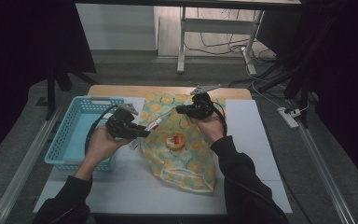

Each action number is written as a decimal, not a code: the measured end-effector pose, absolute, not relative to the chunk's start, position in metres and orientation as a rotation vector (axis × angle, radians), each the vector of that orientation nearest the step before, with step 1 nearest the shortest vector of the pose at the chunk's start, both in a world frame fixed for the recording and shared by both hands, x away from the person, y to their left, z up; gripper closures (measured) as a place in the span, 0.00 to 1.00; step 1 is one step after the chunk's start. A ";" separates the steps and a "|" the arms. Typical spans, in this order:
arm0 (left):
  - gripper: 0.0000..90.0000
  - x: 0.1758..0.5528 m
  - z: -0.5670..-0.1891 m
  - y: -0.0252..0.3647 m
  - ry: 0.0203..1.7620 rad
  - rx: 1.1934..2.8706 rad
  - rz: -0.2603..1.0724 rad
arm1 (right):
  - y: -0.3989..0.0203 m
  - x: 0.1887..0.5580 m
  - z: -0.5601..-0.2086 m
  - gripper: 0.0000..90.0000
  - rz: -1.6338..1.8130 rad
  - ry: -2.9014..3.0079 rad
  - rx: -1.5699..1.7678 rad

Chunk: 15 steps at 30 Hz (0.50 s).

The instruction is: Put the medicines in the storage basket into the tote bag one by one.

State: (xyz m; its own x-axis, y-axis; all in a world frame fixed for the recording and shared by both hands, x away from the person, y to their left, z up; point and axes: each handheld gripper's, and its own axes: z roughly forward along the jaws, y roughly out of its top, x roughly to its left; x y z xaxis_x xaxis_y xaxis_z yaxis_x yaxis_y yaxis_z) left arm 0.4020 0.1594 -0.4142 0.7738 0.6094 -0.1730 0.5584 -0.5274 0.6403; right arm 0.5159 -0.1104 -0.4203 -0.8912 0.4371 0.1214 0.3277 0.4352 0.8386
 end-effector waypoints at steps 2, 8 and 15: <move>0.84 0.404 -0.416 0.151 0.852 2.272 0.088 | -0.110 0.516 -0.420 1.00 1.459 2.562 0.688; 0.84 0.411 -0.422 0.127 0.823 2.315 0.083 | -0.111 0.516 -0.418 1.00 1.463 2.558 0.687; 0.84 0.421 -0.431 0.103 0.826 2.357 0.097 | -0.110 0.516 -0.417 1.00 1.467 2.555 0.686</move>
State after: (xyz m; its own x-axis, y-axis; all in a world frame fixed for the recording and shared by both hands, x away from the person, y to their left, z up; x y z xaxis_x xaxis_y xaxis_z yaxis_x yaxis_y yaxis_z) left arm 0.4211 0.1030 -0.4306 0.8007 0.5844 -0.1319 0.5379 -0.6044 0.5877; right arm 0.5160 -0.1095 -0.4166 -0.8907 0.4381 0.1211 0.3255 0.4289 0.8427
